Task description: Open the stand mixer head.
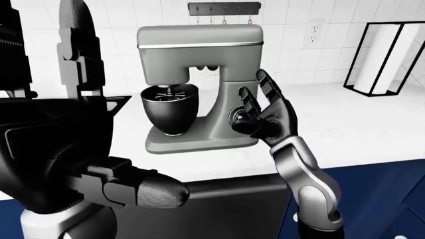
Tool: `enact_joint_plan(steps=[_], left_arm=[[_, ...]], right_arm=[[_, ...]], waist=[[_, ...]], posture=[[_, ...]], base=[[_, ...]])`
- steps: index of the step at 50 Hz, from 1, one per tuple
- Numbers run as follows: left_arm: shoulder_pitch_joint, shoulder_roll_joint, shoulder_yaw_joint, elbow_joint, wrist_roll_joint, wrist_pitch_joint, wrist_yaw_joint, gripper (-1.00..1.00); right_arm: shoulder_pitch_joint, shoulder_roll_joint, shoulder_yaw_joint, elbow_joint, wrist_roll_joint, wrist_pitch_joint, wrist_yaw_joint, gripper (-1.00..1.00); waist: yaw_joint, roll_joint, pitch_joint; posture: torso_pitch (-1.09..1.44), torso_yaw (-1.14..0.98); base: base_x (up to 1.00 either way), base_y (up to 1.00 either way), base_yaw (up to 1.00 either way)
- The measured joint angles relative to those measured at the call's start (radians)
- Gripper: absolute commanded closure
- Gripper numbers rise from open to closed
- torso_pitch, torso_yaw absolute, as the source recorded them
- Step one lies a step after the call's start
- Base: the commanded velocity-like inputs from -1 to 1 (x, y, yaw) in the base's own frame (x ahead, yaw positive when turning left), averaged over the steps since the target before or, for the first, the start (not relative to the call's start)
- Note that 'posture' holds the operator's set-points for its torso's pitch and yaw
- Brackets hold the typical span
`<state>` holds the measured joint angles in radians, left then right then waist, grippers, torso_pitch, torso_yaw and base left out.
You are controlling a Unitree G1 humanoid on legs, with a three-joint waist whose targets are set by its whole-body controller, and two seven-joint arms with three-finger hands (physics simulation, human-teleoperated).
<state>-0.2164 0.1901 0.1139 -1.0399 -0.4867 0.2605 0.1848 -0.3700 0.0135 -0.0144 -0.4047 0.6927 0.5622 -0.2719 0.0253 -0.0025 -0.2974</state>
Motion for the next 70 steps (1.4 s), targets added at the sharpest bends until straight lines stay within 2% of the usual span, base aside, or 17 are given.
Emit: enact_joint_plan(steps=[70], left_arm=[[-0.004, -0.006, 0.003, 0.0, 0.004, 0.007, -0.003, -1.0]], right_arm=[[-0.041, 0.007, -0.001, 0.141, -0.057, -0.076, 0.05, -1.0]], waist=[[0.0, 0.002, 0.001]], posture=[[-0.41, 0.0]], base=[[0.0, 0.0, 0.0]])
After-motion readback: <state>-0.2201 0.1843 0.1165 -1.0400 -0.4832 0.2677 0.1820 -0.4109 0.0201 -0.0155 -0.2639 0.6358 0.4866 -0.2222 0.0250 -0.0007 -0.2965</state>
